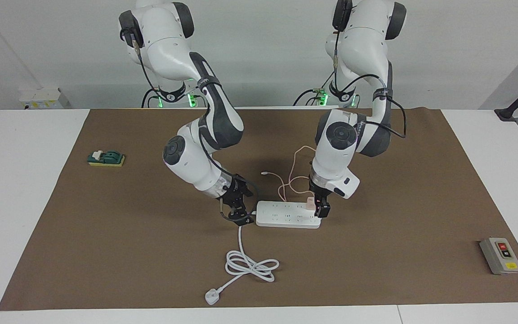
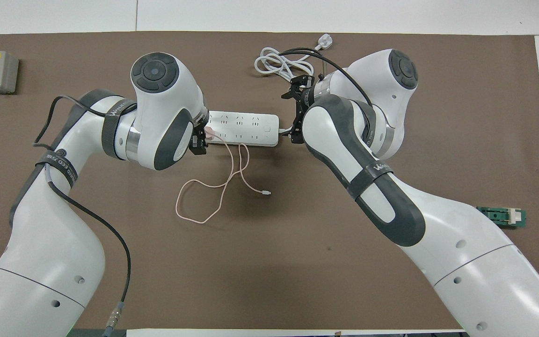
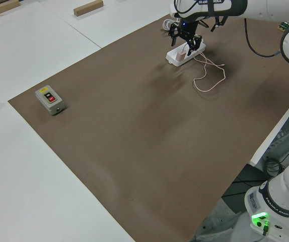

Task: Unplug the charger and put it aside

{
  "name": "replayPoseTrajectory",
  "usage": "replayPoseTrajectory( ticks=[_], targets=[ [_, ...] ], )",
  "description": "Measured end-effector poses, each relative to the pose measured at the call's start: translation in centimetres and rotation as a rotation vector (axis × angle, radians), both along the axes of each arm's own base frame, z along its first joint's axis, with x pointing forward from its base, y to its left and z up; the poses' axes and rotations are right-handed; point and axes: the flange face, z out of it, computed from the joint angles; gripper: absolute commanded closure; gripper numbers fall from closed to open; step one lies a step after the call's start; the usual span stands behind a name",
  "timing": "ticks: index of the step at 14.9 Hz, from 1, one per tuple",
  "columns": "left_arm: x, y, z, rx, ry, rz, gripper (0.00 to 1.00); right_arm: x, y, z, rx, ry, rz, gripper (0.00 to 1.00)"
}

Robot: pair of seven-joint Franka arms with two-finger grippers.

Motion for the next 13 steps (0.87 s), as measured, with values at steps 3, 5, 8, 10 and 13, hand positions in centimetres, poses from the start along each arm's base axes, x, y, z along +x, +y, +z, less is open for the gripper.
replayPoseTrajectory(
  ticks=[3,5,8,10,13],
  targets=[
    [-0.2,0.0,-0.8,0.002,0.005,-0.002,0.19,-0.2,2.1,-3.3,-0.012,0.048,-0.006,0.00],
    [-0.4,-0.1,-1.1,0.003,0.007,-0.005,0.33,0.2,2.5,-4.6,-0.017,0.055,-0.006,0.00],
    [-0.5,-0.3,-1.1,0.000,0.003,-0.008,0.50,0.0,4.2,-4.5,-0.022,0.040,0.023,0.00],
    [-0.5,-0.4,-1.1,-0.002,0.001,-0.011,0.61,-0.2,5.0,-4.1,-0.028,0.029,0.040,0.00],
    [-0.5,-0.5,-1.1,-0.002,-0.001,-0.027,1.00,-0.2,5.3,-3.9,-0.059,0.000,0.061,0.00]
  ],
)
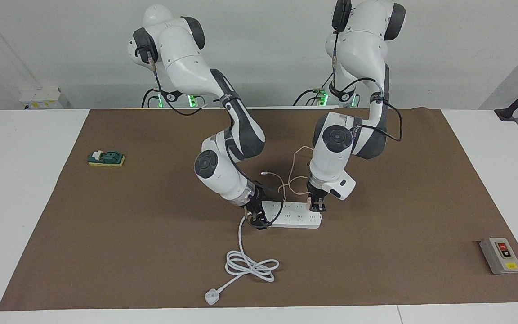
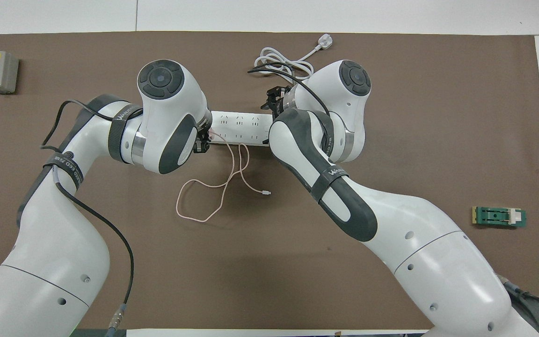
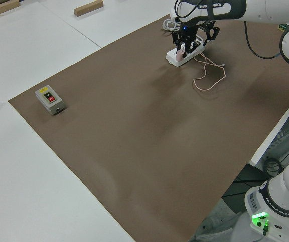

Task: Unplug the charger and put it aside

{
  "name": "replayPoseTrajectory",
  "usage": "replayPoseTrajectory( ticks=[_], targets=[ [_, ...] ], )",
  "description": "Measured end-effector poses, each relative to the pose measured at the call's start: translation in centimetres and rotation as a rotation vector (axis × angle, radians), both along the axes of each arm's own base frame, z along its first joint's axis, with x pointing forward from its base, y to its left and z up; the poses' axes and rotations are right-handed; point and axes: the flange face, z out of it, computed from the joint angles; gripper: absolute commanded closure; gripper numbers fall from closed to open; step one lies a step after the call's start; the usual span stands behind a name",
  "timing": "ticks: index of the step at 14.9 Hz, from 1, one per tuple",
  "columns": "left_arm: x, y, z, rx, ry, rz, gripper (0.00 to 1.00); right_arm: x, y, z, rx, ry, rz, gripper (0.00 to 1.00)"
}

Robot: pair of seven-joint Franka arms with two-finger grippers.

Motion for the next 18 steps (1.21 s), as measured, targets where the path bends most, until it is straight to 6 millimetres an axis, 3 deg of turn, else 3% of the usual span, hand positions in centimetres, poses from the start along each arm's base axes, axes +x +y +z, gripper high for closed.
replayPoseTrajectory(
  ticks=[6,18],
  targets=[
    [0.0,0.0,0.0,0.001,-0.002,-0.026,1.00,-0.4,1.2,-0.1,-0.005,-0.026,0.012,0.00],
    [0.0,0.0,0.0,0.001,-0.002,-0.036,1.00,-0.8,1.0,-1.4,0.015,-0.002,-0.036,0.00]
  ],
)
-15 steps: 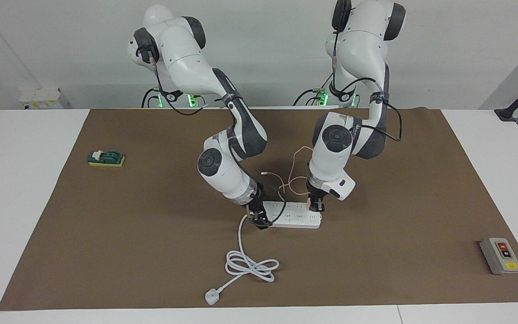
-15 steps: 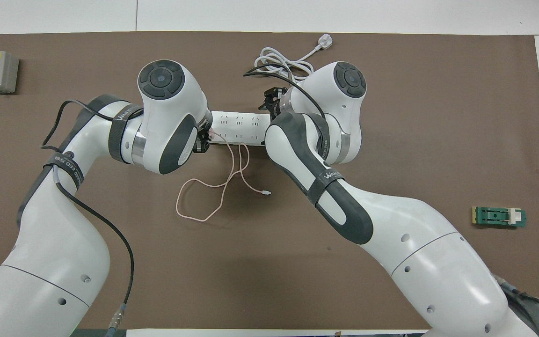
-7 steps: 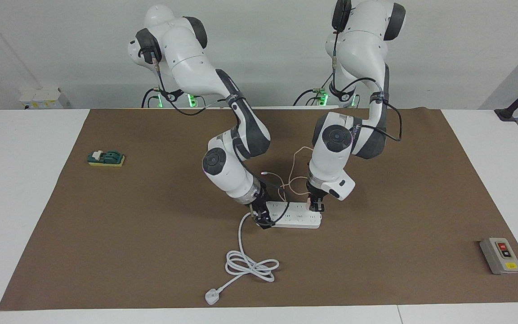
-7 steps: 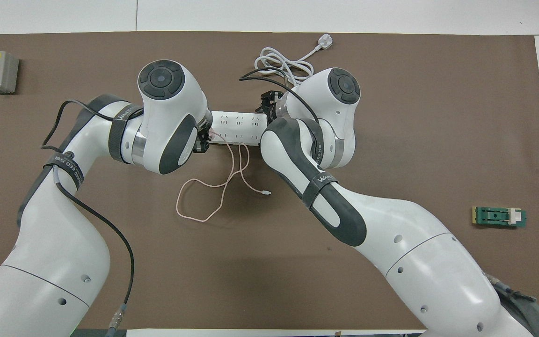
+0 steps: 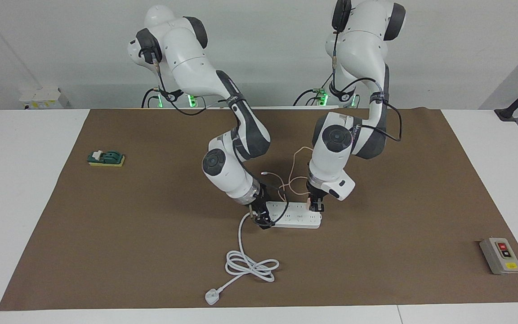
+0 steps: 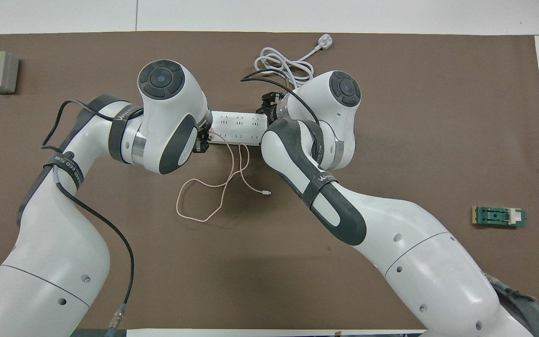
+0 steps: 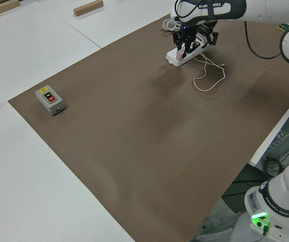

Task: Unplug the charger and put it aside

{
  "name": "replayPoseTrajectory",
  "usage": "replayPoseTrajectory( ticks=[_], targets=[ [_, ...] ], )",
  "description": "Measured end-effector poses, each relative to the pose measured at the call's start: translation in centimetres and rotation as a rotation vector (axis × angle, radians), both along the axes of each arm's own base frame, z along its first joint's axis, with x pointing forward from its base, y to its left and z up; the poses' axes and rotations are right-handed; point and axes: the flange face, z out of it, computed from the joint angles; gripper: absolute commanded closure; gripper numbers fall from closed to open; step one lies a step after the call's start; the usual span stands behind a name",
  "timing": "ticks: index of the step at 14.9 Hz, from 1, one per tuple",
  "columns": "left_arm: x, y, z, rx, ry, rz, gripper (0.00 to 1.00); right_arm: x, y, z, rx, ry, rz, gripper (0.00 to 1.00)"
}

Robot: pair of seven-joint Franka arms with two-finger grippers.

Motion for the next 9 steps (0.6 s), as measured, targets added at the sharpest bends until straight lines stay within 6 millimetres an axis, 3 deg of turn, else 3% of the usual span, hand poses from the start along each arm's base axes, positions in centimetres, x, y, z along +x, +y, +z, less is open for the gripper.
replayPoseTrajectory(
  ticks=[5,9],
  targets=[
    [0.0,0.0,0.0,0.000,0.000,-0.001,1.00,1.1,-2.0,0.4,0.030,0.015,-0.062,0.00],
    [0.0,0.0,0.0,0.000,0.000,-0.002,1.00,1.1,-2.1,0.5,0.051,0.030,-0.079,0.00]
  ],
)
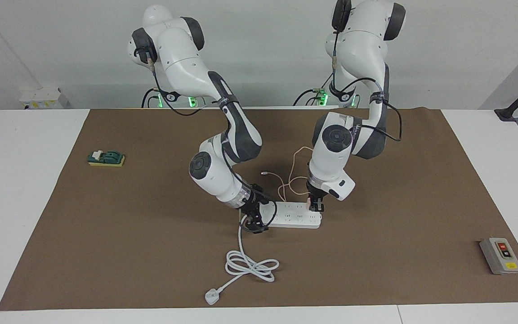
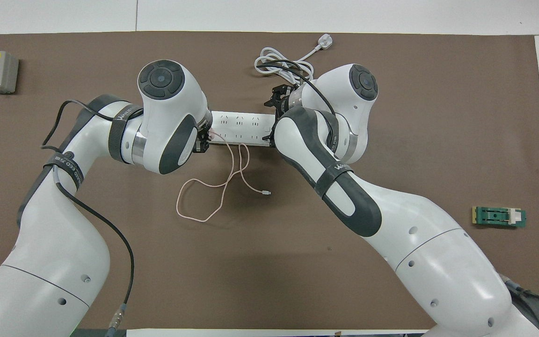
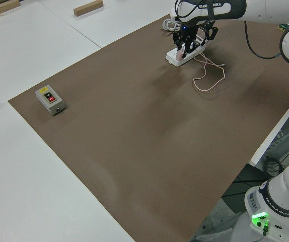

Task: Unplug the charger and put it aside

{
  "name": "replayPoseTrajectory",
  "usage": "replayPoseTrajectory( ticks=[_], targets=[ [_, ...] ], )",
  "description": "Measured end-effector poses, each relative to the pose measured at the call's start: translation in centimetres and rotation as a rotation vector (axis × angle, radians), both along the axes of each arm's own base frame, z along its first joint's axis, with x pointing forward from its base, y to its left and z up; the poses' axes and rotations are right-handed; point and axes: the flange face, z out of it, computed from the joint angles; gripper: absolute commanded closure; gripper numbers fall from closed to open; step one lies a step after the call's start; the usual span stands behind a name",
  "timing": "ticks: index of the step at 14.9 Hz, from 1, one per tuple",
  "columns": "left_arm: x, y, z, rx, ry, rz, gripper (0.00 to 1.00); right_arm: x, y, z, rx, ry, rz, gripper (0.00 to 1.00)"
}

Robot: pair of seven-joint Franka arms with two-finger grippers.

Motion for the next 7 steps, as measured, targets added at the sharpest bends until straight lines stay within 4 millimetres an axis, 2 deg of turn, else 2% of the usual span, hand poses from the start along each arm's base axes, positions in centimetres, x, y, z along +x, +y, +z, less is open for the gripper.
replayPoseTrajectory(
  ticks=[7],
  targets=[
    [0.00,0.01,0.00,0.000,0.000,-0.002,1.00,-0.34,0.71,0.67,0.013,0.043,-0.023,0.00]
  ],
)
